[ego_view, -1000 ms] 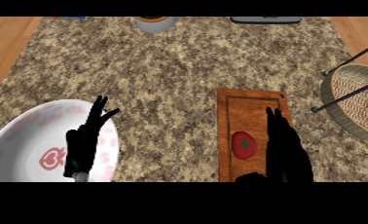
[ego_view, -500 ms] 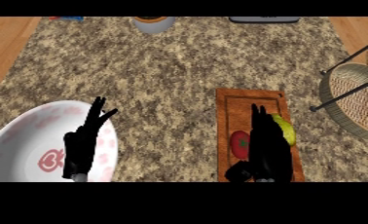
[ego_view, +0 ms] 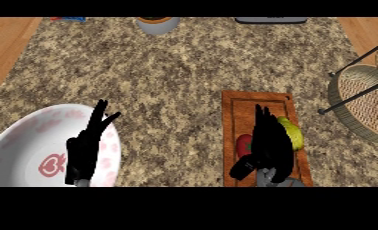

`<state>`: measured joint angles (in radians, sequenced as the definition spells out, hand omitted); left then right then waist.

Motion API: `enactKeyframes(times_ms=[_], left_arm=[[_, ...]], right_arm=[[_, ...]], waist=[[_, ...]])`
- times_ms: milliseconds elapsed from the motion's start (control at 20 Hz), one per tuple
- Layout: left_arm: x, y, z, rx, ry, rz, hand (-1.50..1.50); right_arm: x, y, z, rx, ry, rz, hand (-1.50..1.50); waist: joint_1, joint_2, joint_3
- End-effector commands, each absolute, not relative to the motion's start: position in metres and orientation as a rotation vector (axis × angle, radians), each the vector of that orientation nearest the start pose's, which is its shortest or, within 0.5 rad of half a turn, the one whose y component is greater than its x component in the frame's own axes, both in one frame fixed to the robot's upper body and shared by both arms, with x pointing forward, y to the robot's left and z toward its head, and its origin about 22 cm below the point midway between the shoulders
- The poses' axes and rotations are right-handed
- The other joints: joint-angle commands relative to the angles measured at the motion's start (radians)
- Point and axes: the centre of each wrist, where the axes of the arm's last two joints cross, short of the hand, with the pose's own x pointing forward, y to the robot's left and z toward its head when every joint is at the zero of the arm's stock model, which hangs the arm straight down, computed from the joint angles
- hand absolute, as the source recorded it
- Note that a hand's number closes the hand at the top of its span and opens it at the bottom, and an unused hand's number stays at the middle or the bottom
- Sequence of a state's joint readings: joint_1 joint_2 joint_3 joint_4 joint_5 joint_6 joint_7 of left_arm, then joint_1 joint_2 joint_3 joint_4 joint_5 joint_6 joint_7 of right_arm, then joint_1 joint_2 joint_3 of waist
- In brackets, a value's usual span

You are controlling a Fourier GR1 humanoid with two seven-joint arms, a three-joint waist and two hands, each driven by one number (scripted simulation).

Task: Pick the tomato from the cutting board and place it in the tiered basket

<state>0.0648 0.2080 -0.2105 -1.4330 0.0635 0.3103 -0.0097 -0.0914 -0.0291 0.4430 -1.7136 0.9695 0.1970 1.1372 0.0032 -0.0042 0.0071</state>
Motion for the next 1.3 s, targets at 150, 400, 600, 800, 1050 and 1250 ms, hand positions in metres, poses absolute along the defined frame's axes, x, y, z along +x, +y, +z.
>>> enactKeyframes(times_ms=[150, 400, 600, 800, 1050, 1250], left_arm=[[0.206, 0.235, -0.056, 0.252, -1.293, -0.025, 0.00], [0.221, 0.253, -0.059, 0.269, -1.293, -0.016, 0.00], [0.214, 0.241, -0.058, 0.255, -1.291, -0.022, 0.00], [0.215, 0.241, -0.038, 0.231, -1.290, -0.013, 0.00], [0.224, 0.251, -0.062, 0.251, -1.287, -0.022, 0.00], [0.196, 0.256, -0.054, 0.260, -1.293, -0.024, 0.00]], right_arm=[[0.241, -0.113, 0.053, -0.920, -0.518, 0.750, -1.50], [0.238, -0.117, 0.029, -0.870, -0.480, 0.741, -1.50], [0.244, -0.137, 0.028, -0.845, -0.469, 0.722, -1.50], [0.230, -0.111, 0.019, -0.829, -0.455, 0.735, -1.50], [0.223, -0.128, -0.012, -0.830, -0.494, 0.735, 1.50], [0.244, -0.132, 0.008, -0.824, -0.556, 0.748, 1.50]], waist=[[0.003, 0.005, -0.008], [-0.002, 0.007, -0.008], [-0.004, 0.005, -0.007], [0.004, 0.004, -0.007], [-0.007, 0.006, -0.007], [0.002, 0.004, -0.007]])
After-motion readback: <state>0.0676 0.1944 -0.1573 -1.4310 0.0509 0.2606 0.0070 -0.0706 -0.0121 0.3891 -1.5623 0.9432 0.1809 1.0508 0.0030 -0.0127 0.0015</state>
